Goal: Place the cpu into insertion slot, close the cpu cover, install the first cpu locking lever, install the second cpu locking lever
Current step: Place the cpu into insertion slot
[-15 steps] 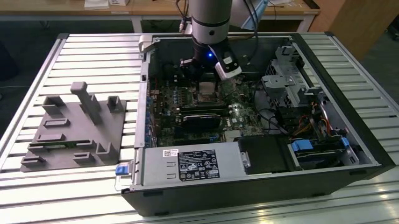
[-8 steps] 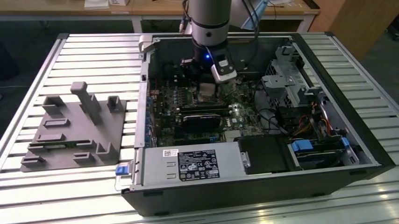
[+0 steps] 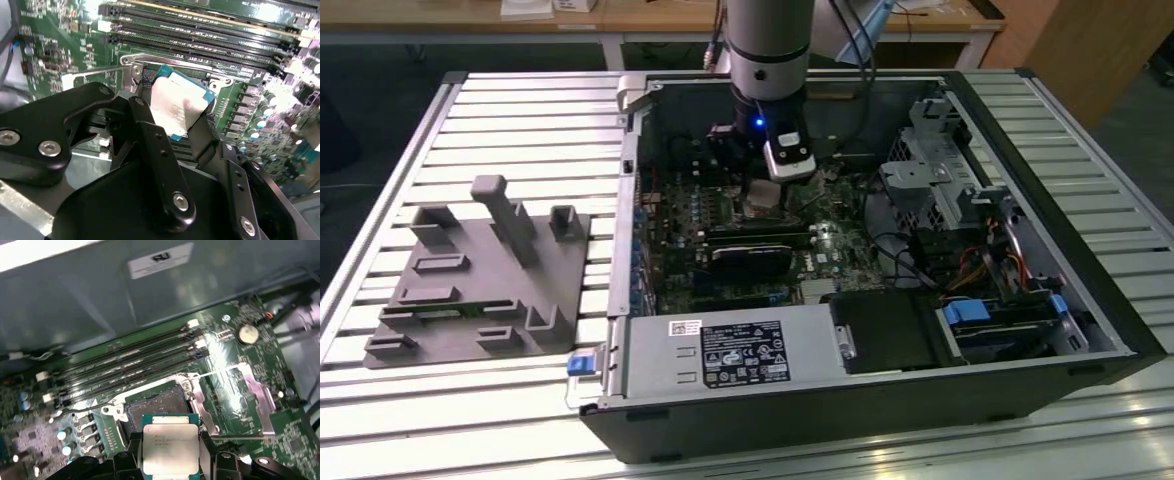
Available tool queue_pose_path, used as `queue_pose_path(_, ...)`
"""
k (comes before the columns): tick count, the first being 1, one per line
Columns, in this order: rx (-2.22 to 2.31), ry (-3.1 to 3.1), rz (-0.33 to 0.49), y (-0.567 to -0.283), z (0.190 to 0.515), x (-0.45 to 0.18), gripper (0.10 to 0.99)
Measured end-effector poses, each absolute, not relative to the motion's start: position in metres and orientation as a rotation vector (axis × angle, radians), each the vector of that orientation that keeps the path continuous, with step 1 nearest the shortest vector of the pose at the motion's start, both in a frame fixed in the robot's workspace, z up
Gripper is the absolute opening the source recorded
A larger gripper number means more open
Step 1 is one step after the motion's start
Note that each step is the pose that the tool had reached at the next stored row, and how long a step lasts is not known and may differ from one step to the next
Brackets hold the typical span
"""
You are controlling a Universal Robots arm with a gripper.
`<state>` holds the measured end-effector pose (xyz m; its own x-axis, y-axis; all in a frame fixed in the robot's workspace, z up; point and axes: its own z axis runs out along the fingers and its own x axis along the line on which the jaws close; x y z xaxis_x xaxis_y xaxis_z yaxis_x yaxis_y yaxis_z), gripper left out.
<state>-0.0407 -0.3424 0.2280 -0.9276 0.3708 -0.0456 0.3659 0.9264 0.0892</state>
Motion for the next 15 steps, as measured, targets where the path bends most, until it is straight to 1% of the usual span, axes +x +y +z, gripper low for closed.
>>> queue_pose_path(15, 0.98, 2.907, 0.108, -0.3424, 0.2249, -0.0407, 0.537)
